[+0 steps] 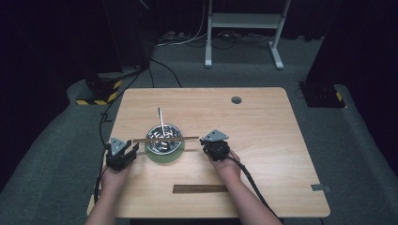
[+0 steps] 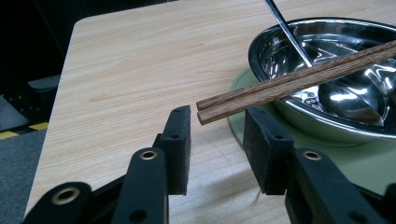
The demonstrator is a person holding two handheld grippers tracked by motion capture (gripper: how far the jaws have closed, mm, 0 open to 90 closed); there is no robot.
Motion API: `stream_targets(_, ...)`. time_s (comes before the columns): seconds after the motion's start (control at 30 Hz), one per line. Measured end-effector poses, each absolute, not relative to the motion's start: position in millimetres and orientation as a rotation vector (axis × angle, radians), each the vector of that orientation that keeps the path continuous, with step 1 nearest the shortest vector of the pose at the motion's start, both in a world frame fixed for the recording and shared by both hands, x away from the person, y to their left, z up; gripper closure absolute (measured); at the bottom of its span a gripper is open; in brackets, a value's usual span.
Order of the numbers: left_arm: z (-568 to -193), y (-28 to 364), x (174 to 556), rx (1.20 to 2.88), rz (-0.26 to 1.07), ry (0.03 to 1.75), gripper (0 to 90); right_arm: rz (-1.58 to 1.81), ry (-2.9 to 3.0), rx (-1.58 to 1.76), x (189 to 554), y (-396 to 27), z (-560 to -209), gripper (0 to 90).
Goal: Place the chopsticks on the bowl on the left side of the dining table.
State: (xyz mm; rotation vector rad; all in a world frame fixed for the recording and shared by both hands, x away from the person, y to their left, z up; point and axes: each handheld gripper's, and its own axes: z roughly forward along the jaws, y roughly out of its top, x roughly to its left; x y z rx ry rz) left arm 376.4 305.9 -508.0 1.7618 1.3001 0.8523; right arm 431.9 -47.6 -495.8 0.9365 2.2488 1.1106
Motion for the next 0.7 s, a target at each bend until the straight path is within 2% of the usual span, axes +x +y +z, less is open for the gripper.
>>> stream_targets(0.7,-505.4,300.0,382.6,1.772,0.859,1.300,65.3,1.104,2.257,0.924,429.4,-42.2,-498.6,79.3)
